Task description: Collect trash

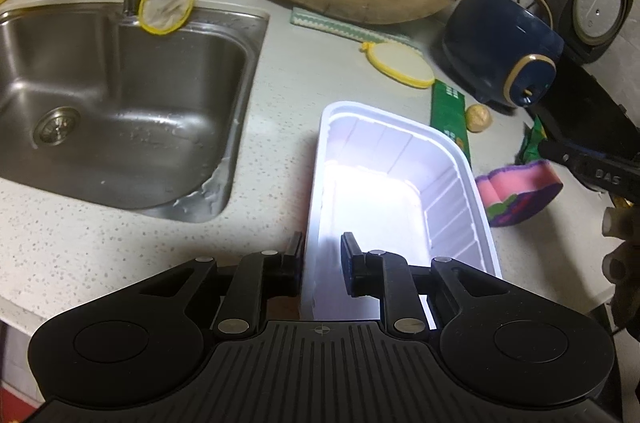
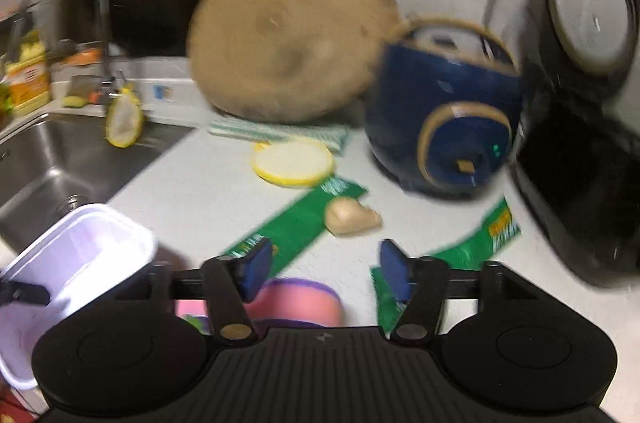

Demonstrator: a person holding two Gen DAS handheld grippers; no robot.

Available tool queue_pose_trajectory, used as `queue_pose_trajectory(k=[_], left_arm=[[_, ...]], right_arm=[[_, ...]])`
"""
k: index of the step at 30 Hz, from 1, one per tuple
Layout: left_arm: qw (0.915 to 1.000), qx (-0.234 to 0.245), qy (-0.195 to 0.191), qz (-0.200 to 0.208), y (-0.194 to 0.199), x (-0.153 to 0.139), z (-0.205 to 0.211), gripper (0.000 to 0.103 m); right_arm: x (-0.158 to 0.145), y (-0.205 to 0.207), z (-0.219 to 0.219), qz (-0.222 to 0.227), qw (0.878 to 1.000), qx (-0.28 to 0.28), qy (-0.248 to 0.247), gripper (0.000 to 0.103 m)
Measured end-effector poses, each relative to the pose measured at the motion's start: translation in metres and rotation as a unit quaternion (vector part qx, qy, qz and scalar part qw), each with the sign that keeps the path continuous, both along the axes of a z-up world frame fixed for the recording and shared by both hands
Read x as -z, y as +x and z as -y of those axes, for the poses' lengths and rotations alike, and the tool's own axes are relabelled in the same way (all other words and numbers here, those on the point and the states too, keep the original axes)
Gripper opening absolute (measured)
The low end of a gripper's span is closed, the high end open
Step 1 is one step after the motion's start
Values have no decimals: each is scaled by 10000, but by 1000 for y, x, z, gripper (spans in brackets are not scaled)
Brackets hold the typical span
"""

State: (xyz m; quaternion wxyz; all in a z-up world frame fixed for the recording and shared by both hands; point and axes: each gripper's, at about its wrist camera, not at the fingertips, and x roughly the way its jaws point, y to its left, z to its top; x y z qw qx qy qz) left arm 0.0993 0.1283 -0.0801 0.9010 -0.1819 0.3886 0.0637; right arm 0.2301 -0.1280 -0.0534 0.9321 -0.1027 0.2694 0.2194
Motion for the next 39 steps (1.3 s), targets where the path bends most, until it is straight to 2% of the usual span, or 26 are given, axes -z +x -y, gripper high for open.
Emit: queue_pose_trajectory(k=[1,5,10,11,12,13,17,20,21,23,30,33,39], left_arm=[[10000,8,0,-5,0,0,0,22],[10000,14,-22,1,-1,-1,-1,22],[9999,-19,-35,92,-2,1,-6,22],[10000,-47,-42,77,-2,2,-7,22],[9999,-75,-53,46,-1,4,-8,22],[9999,-88,-58,12,-1,5,-9,22],[9999,-29,-60,-96,0,9,-8,22],[9999,35,-44,-131,0,10,-5,22],[9999,52,-43,-138,0,11,-5,22],[9998,100,-44,-138,1,11,-4,20],[9996,-18,-184,-212,-2,12,-4,14],[9996,-127,-210,-165,-6,12,-5,13],[9988,-372,-294,121,-22,4,-17,12]], right_arm=[[2,3,4,-150,9999,9,-6,46],[3,-19,19,-106,9994,-271,-162,46],[0,-60,36,-398,9880,-1461,-309,55],[0,-67,37,-370,9850,-1656,-324,59],[0,-73,35,-276,9821,-1830,-364,66],[1,-77,33,-151,9799,-1946,-415,68],[12,-81,14,4,9731,-2214,-630,68],[27,-83,5,86,9638,-2470,-1006,68],[33,-82,4,130,9614,-2486,-1176,69],[40,-78,8,136,9599,-2529,-1205,70],[43,-48,19,-205,9733,-2146,-790,78],[45,-37,22,-323,9751,-2068,-735,83],[54,-21,33,-757,9797,-1803,-429,80]])
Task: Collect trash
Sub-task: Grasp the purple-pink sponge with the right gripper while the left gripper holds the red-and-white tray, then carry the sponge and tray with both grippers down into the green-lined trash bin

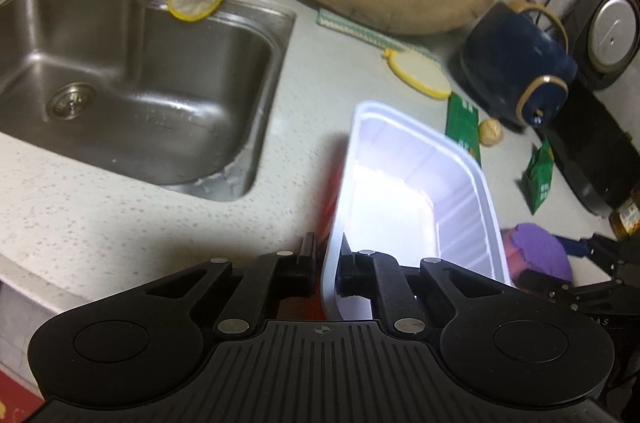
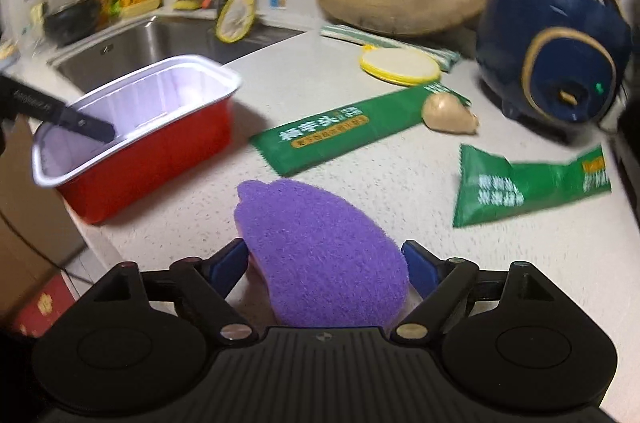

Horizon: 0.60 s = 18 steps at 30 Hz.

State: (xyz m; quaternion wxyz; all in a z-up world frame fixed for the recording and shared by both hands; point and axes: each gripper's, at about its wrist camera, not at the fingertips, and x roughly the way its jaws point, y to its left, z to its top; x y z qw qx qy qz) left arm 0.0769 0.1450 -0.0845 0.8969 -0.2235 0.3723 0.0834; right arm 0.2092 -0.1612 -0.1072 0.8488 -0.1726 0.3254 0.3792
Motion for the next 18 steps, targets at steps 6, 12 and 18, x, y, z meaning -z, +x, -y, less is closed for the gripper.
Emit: queue_pose_trajectory(k=[6,12,18], left_arm=[[9988,56,-142,465,-31,-19,-13,12],[9941,353,-401,949,-86,-36,-36,12],[9940,744,-436,670,-136,-15,-61,12]], right_arm=[[-18,-21,2,68,9989,324,331,77],[-41,-65,-6,107,9977,253,626,77],[-34,-116,-21,54,9988,186,446,77]])
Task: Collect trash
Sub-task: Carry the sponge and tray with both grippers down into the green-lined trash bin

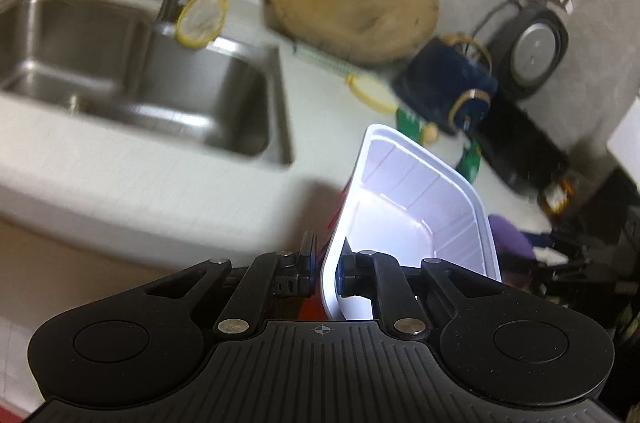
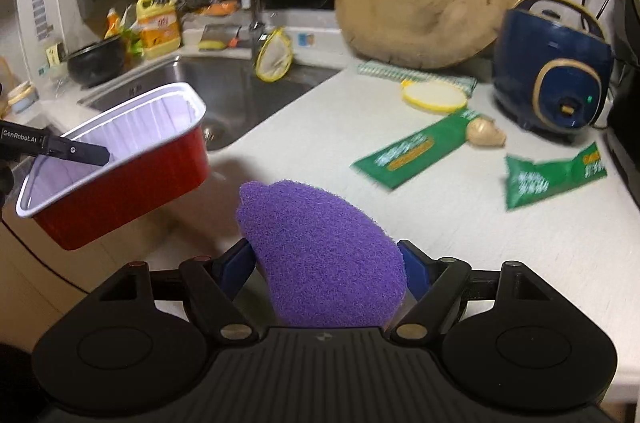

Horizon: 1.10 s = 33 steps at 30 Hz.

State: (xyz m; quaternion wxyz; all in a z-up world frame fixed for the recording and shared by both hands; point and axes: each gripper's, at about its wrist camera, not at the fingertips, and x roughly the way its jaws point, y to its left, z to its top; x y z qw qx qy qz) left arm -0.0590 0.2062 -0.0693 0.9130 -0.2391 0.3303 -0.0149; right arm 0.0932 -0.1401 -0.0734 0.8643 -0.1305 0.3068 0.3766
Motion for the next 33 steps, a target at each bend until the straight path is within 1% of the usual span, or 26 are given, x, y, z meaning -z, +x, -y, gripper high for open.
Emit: queue_pose_trajectory(k=[1,3,5,6,8,9,12,13,15,16,18,19,21,22,24,25,26,28,30,31,33], left_arm=[[9999,51,-39,-115,-5,8,-5,12],[9984,228,-77,-506,-12,30,-10,13],[9930,563,10,-1036,-14,60,-6,13],[9875,802,90,-1357,-13,78,0,13],[9761,1164,279,-1812,-12,110,13,13],[9714,1243,254,-2006,-11,127,18,13],[9590,1367,-266,-2466,-5,186,27,12],[9548,1356,-418,-2612,-1,208,31,12],[9478,1325,-510,-2857,5,243,40,12],[9469,1255,-490,-2919,11,261,45,13],[9519,918,-472,-2885,21,290,49,15],[9546,721,-520,-2842,26,306,50,19],[9564,328,-613,-2838,32,342,52,27],[9550,213,-681,-2880,36,360,50,29],[9479,134,-685,-3110,41,390,51,29],[9454,144,-635,-3193,41,400,52,29],[9450,161,-607,-3210,41,405,52,29],[9469,114,-635,-3151,39,407,47,29],[9516,-15,-864,-2949,33,393,35,29],[9557,-152,-1054,-2743,26,380,26,29],[9624,-474,-1301,-2339,12,352,7,29]], right_arm=[[4,-7,-2,-37,10000,45,-44,77],[13,-19,-5,-168,9997,128,-119,77],[25,-31,-9,-332,9991,166,-212,77],[33,-37,-12,-401,9986,167,-292,77],[50,-48,-19,-509,9971,199,-530,77],[59,-53,-23,-569,9962,206,-633,77],[81,-62,-29,-832,9930,228,-813,77],[91,-64,-32,-915,9913,238,-915,77],[108,-66,-37,-1014,9876,292,-1163,77],[117,-67,-40,-1057,9856,309,-1280,77],[135,-67,-45,-1140,9816,334,-1494,77],[146,-67,-48,-1191,9790,363,-1616,77],[165,-65,-54,-1282,9753,384,-1758,77],[177,-64,-59,-1339,9731,386,-1836,77],[199,-64,-69,-1440,9676,369,-2041,77],[208,-65,-73,-1456,9656,316,-2133,77],[218,-67,-79,-1445,9635,232,-2243,77],[233,-73,-89,-1414,9601,59,-2412,77],[246,-75,-96,-1436,9579,-12,-2486,77],[250,-78,-101,-1457,9576,-18,-2485,77],[259,-77,-113,-1517,9586,-57,-2409,77]])
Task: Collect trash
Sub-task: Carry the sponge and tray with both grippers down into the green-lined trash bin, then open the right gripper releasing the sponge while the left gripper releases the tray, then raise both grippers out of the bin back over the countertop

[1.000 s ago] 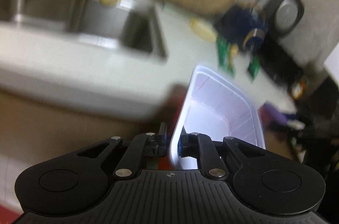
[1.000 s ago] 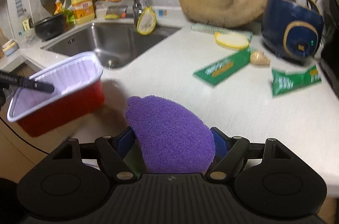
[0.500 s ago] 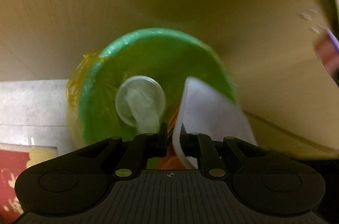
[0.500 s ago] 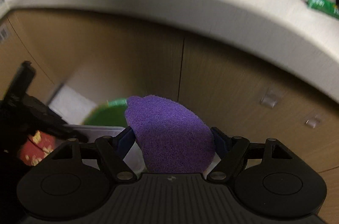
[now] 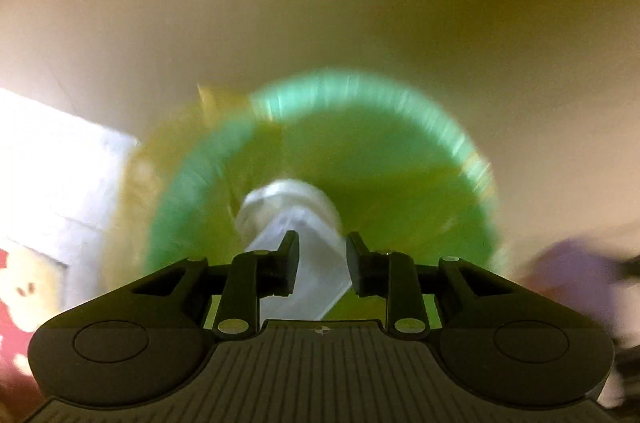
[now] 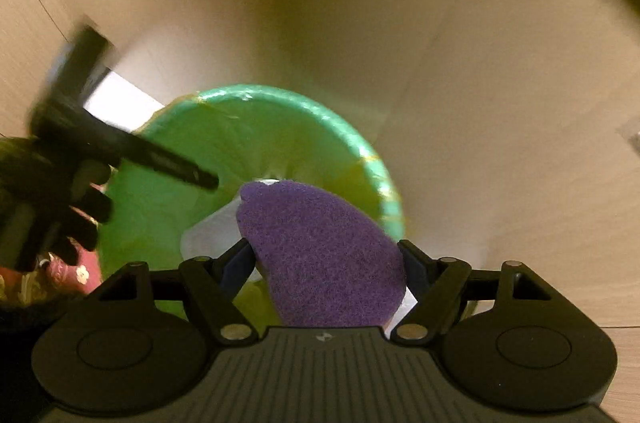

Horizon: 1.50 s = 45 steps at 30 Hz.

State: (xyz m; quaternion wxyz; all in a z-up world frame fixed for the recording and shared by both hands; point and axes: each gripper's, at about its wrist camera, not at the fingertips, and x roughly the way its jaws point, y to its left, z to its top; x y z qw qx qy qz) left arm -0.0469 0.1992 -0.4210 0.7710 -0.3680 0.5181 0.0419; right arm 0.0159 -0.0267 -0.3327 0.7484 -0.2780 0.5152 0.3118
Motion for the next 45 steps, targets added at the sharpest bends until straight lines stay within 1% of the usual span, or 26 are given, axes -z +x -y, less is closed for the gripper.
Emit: queue_pose_trajectory(k=[1,3,5,7,10,12,15,16,17,19,20,21,24,26,27,28,30,32,33,34,35,36,37,38,41,45], left_arm=[[9997,-159,-16,158,-8,-15,-9,29],[9986,-367,42,390,-21,-45,-24,29],[9969,-513,227,560,-35,-69,-39,29],[9951,-652,402,625,-45,-85,-51,29],[9922,-978,421,648,-61,-95,-66,29],[9907,-1124,431,638,-67,-95,-71,29],[9892,-1271,400,610,-69,-92,-69,29],[9890,-1302,381,585,-69,-89,-67,29],[9891,-1314,378,545,-69,-87,-66,29],[9897,-1276,393,513,-72,-86,-64,29],[9898,-1253,416,529,-72,-87,-63,29],[9898,-1246,434,544,-74,-88,-64,29],[9901,-1231,438,520,-78,-91,-64,29],[9900,-1240,471,487,-77,-92,-64,29],[9897,-1239,496,511,-79,-97,-66,29],[9893,-1231,543,562,-81,-105,-67,29],[9875,-1225,726,670,-83,-124,-70,29],[9837,-1265,982,811,-84,-146,-74,29],[9815,-1299,1084,898,-85,-158,-77,29],[9787,-1348,1174,1005,-84,-170,-80,29],[9761,-1396,1242,1110,-84,-182,-83,29],[9731,-1442,1311,1226,-84,-195,-85,29],[9692,-1488,1397,1378,-83,-210,-87,29],[9659,-1510,1464,1508,-83,-223,-88,29],[9549,-1537,1684,1901,-81,-261,-86,29],[9411,-1523,1784,2434,-76,-305,-78,29]], right_arm=[[5,-2,-5,-55,10000,-32,69,78],[18,-7,-14,-369,9991,-189,131,78],[33,-5,-26,-883,9957,-249,102,78],[42,0,-31,-1363,9902,-223,188,78],[46,4,-34,-1758,9837,-85,379,79],[47,17,-31,-1982,9788,56,511,79],[49,21,-31,-2492,9640,223,901,83],[57,22,-37,-2517,9639,257,830,83],[66,24,-43,-2432,9673,213,686,83],[85,17,-59,-1834,9826,-41,295,82],[94,14,-66,-1614,9866,-191,132,81],[103,11,-71,-1600,9866,-331,51,81],[115,7,-76,-1992,9787,-492,0,81],[110,4,-73,-1888,9804,-551,-74,81],[104,4,-71,-1748,9828,-587,-106,79],[92,4,-66,-1520,9863,-630,-121,74],[67,4,-53,-996,9925,-702,-76,71],[28,1,-33,18,9968,-802,3,71],[13,-2,-24,538,9950,-841,37,70],[-6,-5,-13,1178,9892,-874,34,70],[-22,-8,-2,1778,9803,-857,-23,70],[-38,-9,10,2360,9686,-774,-124,70],[-52,-9,20,2759,9588,-650,-182,70],[-67,-9,33,3092,9496,-483,-188,70],[-108,-10,67,3856,9224,32,-231,70],[-146,-17,102,4663,8817,666,-279,70]])
